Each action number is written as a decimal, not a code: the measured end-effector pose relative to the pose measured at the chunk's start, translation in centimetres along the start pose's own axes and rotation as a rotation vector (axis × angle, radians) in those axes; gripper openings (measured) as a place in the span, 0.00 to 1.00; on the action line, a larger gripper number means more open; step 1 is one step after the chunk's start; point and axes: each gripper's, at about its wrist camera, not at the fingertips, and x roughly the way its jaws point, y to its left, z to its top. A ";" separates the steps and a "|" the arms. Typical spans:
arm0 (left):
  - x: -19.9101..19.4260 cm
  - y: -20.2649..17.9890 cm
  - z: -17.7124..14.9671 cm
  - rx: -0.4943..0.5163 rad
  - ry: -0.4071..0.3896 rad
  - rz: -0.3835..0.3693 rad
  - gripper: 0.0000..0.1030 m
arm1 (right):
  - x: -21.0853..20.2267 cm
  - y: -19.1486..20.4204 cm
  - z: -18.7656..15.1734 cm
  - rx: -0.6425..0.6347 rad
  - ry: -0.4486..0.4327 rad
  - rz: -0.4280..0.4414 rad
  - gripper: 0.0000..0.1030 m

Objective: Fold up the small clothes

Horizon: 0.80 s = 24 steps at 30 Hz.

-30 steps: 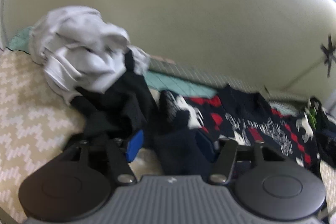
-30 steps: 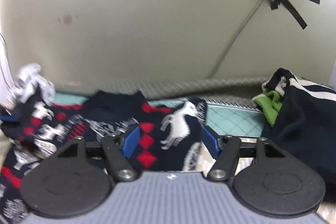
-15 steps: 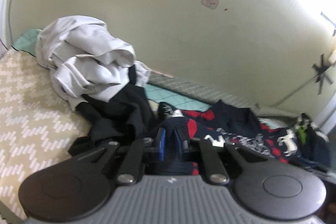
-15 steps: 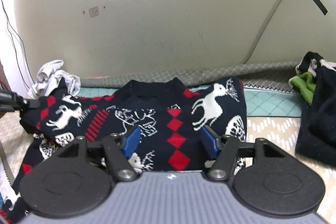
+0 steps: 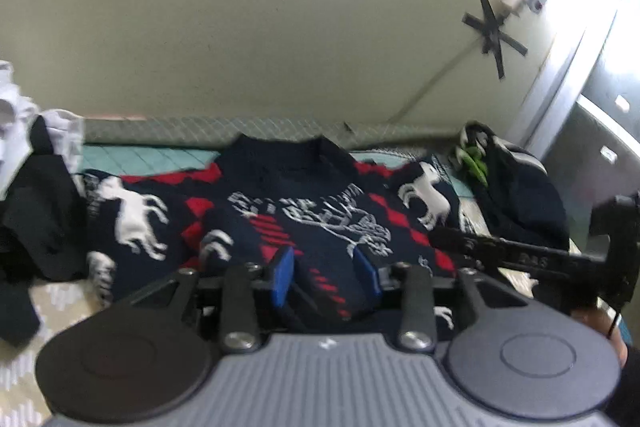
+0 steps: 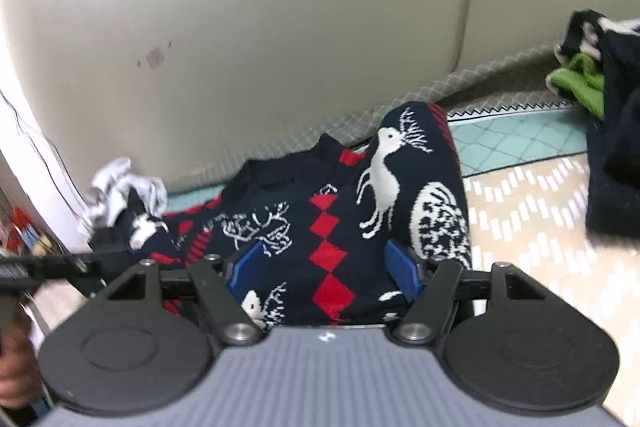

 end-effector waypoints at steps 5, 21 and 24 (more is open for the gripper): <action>-3.0 5.8 0.4 -0.231 -0.124 0.003 0.45 | -0.6 -0.7 -0.1 0.047 -0.019 0.026 0.60; 2.7 4.5 -0.9 -0.064 0.064 0.262 0.16 | 0.1 -2.6 0.9 0.100 0.008 -0.066 0.33; 3.1 2.7 -1.3 0.035 0.033 0.333 0.21 | -0.9 -2.8 0.7 0.135 0.003 -0.019 0.44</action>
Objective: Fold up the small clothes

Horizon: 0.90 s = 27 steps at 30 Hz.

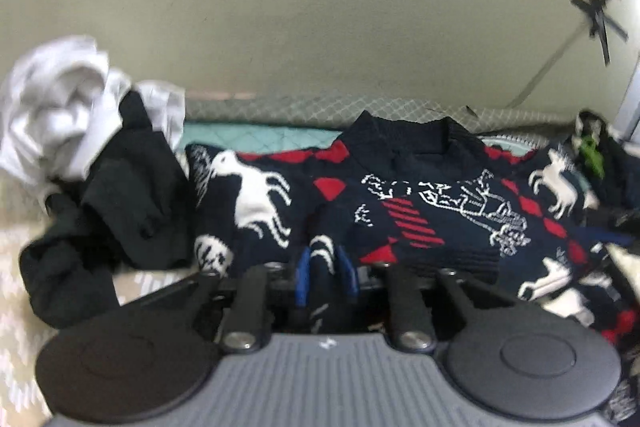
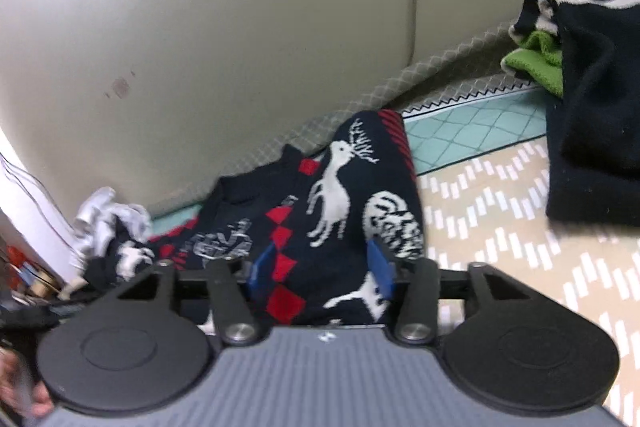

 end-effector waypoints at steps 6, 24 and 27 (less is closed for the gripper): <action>-4.2 1.1 0.2 -0.072 -0.015 -0.027 0.34 | -7.4 -0.8 -2.1 0.010 0.048 0.103 0.59; -23.2 1.8 -18.5 -0.052 0.118 -0.112 0.44 | -32.9 -9.0 -13.3 0.023 -0.056 0.107 0.53; -23.2 0.5 -19.6 -0.029 0.125 -0.135 0.48 | -32.0 -7.6 -14.5 0.000 -0.009 0.164 0.53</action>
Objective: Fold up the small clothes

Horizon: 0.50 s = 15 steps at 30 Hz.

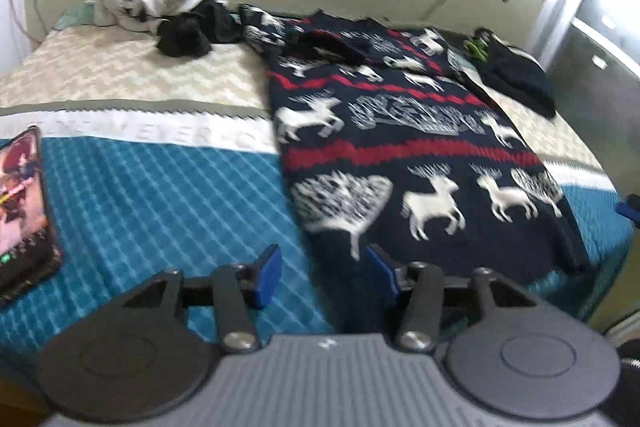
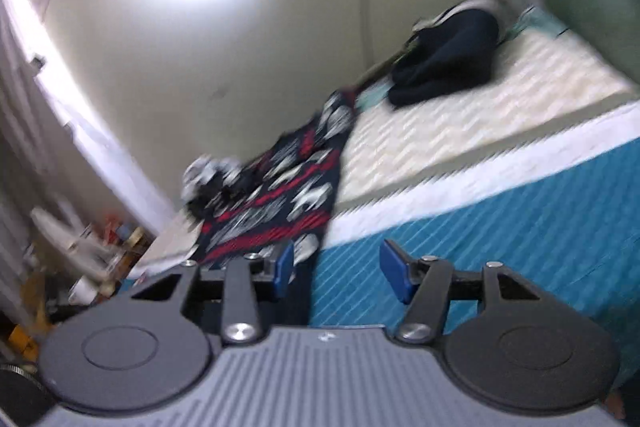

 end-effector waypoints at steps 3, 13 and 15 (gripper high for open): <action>1.1 -0.6 -0.7 -0.004 0.037 0.008 0.48 | 3.3 1.6 -2.2 -0.037 0.104 0.049 0.54; -1.3 0.6 0.1 -0.124 -0.028 -0.062 0.06 | 8.0 4.2 -3.4 -0.096 0.187 0.107 0.08; -2.1 1.8 0.9 -0.186 -0.061 -0.099 0.06 | 6.8 3.6 -2.0 -0.057 0.128 0.119 0.08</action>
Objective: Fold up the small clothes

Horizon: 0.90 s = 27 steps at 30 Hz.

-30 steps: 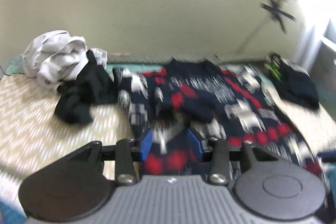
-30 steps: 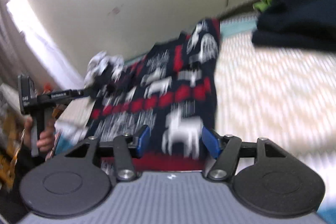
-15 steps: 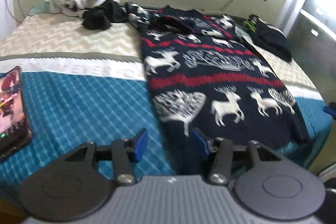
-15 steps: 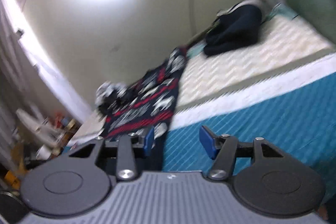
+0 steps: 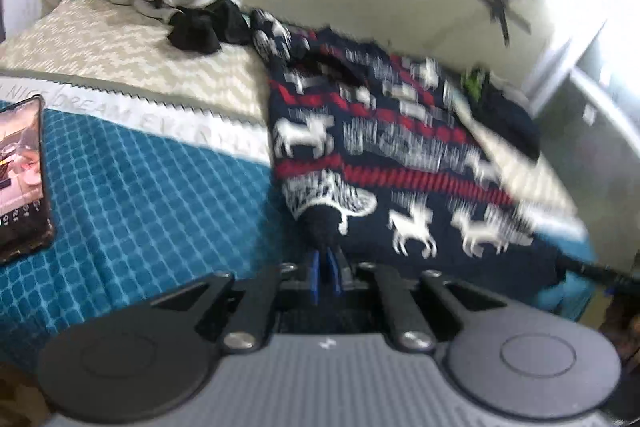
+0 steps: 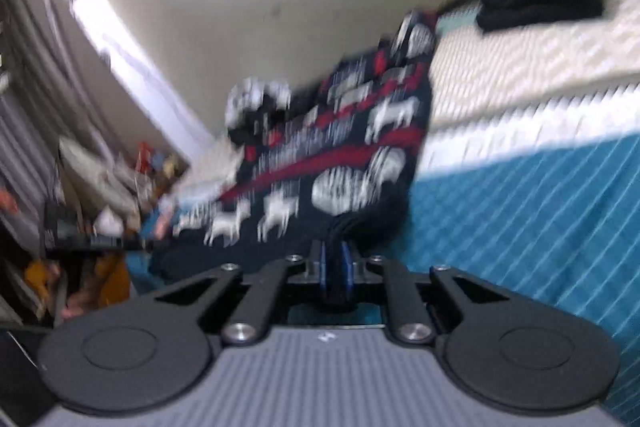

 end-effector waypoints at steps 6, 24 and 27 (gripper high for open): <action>0.1 0.6 4.4 -0.097 -0.057 -0.088 0.06 | -0.5 -1.1 4.4 0.059 -0.091 0.087 0.08; 9.7 1.9 13.4 -0.069 -0.063 0.159 0.56 | 10.8 -4.9 15.5 -0.068 -0.115 -0.149 0.58; 10.2 -0.1 12.8 0.052 -0.056 0.173 0.64 | 10.2 -4.7 13.8 -0.114 -0.101 -0.181 0.59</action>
